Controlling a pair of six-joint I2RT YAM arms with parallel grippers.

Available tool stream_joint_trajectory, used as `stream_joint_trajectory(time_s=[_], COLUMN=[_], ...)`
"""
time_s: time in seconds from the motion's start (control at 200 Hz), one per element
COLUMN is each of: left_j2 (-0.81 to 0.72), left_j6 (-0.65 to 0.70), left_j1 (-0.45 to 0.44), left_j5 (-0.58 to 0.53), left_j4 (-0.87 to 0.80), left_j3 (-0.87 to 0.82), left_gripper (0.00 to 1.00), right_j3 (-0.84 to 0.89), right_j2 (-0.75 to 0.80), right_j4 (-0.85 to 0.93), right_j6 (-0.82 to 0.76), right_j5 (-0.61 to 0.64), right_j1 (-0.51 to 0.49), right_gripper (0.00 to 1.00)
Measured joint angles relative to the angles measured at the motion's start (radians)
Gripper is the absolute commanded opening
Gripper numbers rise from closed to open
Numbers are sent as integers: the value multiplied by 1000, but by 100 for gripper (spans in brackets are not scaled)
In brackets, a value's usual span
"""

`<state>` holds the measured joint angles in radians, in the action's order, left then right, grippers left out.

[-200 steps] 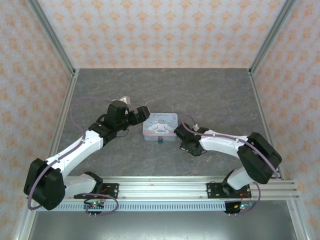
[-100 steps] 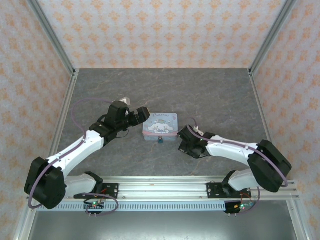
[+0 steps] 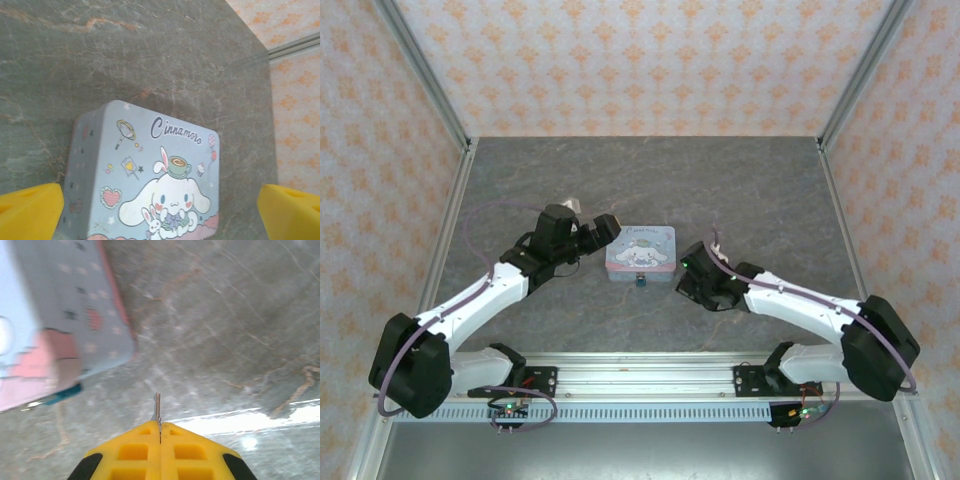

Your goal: Unlock the padlock with the key

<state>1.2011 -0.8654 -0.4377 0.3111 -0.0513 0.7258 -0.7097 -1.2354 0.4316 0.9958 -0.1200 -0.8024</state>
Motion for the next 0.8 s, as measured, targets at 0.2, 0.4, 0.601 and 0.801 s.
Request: stream_joint_trajectory(time_s=[0.2,0.4,0.601,0.801], left_j2=[34,52,89,146], left_j6=[-136,-281,-410,-504], left_j1=[-1,-22,-39,-56], left_j5=[58,75,64,33], left_j4=[109,221,335,447], left_j3=[-21,-22,-24,-42], left_gripper=[100,96,81,62], right_j3=[-175,-332,-419,-433], right_j2=[4,-78,-183,-234], right_j4=[10,-2,-17,-66], right_j6=[-1,-1,0,18], right_j5=[14,74,142,189], right_j1=[0,0,0,0], right_gripper=[0,0,0,0])
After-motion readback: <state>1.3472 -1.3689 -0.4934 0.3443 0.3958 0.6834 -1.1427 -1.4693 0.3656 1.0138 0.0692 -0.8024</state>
